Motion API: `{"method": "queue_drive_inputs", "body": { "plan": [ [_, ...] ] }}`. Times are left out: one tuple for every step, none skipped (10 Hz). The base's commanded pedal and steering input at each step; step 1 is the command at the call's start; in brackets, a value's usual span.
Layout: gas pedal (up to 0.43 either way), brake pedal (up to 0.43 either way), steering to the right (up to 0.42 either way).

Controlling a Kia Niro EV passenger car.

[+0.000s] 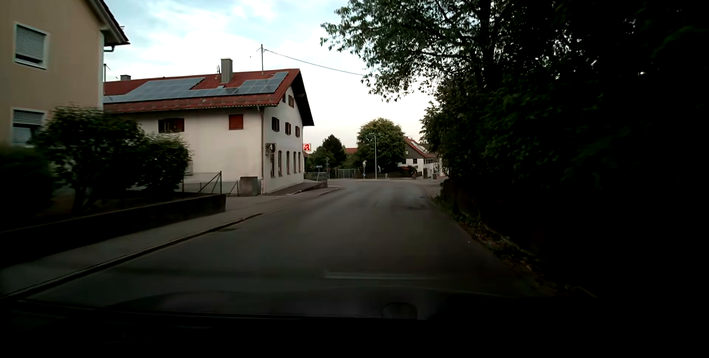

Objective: Follow the waypoints while adhering to traffic rules and regulations

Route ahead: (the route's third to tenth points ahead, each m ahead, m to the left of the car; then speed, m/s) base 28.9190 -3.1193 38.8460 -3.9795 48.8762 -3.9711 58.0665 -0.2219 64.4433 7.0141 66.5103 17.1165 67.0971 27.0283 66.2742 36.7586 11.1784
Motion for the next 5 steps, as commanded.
{"method": "queue_drive_inputs", "body": {
  "plan": [
    [0.000, 0.006, 0.051],
    [0.000, 0.006, 0.047],
    [0.000, 0.006, 0.044],
    [0.000, 0.006, 0.038],
    [0.000, 0.018, 0.034]
  ]
}}
